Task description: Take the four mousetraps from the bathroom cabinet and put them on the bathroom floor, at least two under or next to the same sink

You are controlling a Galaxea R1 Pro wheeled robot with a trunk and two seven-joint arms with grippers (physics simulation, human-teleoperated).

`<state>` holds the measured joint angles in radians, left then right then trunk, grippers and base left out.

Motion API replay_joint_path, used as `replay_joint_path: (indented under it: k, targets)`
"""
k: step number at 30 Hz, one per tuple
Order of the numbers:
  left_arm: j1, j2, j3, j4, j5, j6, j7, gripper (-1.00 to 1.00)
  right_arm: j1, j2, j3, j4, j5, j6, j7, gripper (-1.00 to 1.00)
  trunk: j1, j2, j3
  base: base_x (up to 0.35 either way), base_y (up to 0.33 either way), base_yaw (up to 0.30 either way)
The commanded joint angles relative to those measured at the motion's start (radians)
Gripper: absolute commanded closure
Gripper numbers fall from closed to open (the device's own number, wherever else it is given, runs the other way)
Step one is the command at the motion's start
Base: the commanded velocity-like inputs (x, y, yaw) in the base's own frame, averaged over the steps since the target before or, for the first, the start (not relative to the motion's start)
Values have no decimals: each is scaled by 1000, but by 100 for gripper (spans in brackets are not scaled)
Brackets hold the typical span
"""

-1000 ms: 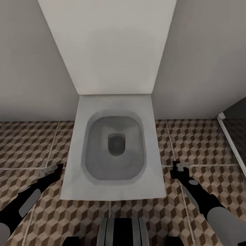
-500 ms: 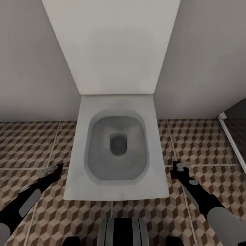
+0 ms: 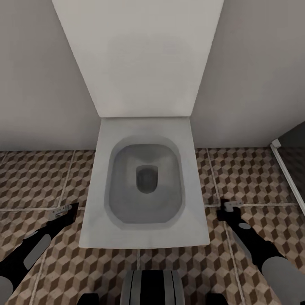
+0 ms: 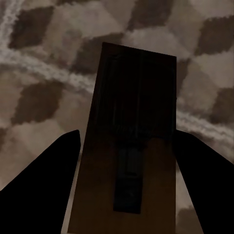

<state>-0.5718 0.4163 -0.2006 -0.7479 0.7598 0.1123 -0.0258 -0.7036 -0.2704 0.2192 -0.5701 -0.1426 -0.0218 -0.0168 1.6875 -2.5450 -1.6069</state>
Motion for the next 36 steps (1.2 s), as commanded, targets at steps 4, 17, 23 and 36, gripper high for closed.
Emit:
replay_joint_path:
  k: [4,17,23,36]
  targets:
    - [0,1,-3,-1,9,3,0,100,-1,-8,7,0,-12,-3,-2,100,0,0,-1,0,0,0]
    - [0,-13,-4,1,7,4,1,100,-1,-6,8,-1,-15,-1,5,100,0,0,-1,0,0,0]
    - [0,-14,-5,0,7,6,1,100,-1,-6,8,-1,-15,-3,4,100,2,-1,-20,0,0,0]
    - [0,-14,-4,-1,8,6,1,100,-1,-6,8,-1,-15,-3,5,100,5,-3,-43,0,0,0]
